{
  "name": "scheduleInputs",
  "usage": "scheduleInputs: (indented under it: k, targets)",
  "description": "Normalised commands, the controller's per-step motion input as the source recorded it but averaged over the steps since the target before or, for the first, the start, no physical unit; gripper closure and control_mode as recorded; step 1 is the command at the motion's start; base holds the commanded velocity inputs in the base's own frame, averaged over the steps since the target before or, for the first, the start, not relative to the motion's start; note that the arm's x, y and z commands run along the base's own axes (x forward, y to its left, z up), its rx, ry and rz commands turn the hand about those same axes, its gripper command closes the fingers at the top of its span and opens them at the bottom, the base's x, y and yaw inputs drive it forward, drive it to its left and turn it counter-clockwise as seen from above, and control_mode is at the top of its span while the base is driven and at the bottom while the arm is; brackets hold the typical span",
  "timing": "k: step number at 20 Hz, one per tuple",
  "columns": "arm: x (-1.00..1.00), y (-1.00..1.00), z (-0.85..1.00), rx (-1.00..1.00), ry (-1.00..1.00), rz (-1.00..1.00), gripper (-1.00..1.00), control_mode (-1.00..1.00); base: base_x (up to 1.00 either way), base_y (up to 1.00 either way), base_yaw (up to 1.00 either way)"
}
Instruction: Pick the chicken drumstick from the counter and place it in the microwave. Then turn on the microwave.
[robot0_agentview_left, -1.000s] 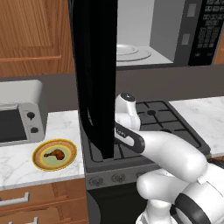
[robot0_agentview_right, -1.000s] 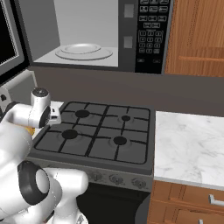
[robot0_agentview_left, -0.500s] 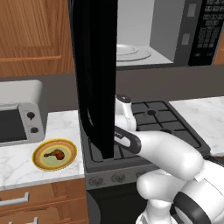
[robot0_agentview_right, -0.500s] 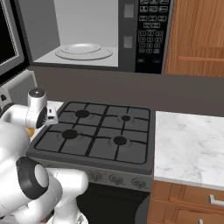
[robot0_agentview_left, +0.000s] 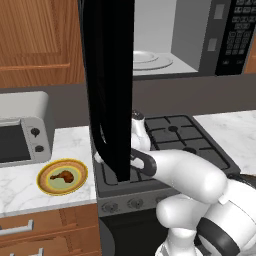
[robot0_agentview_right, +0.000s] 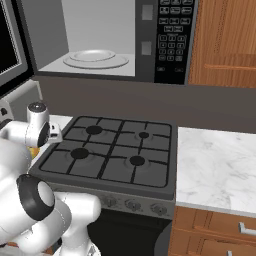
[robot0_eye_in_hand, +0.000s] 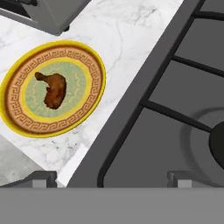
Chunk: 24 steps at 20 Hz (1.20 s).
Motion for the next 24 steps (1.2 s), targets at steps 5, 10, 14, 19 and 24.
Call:
scheduleInputs:
  k: [5,10,14,19,24]
  targets:
    - [0.0,0.18,-0.02,0.0,0.01,0.0,-1.0,-1.0,0.0,0.0,0.0]
    - [0.0,0.18,-0.02,0.0,0.0,0.0,-1.0,-1.0,0.0,0.0,0.0]
    - [0.0,0.17,-0.02,0.0,0.0,0.0,-1.0,-1.0,0.0,0.0,0.0]
    - [0.0,0.16,-0.01,0.0,0.0,0.0,-1.0,-1.0,0.0,0.0,0.0]
    - [0.0,0.16,0.0,0.0,0.0,0.0,-1.0,-1.0,0.0,0.0,0.0]
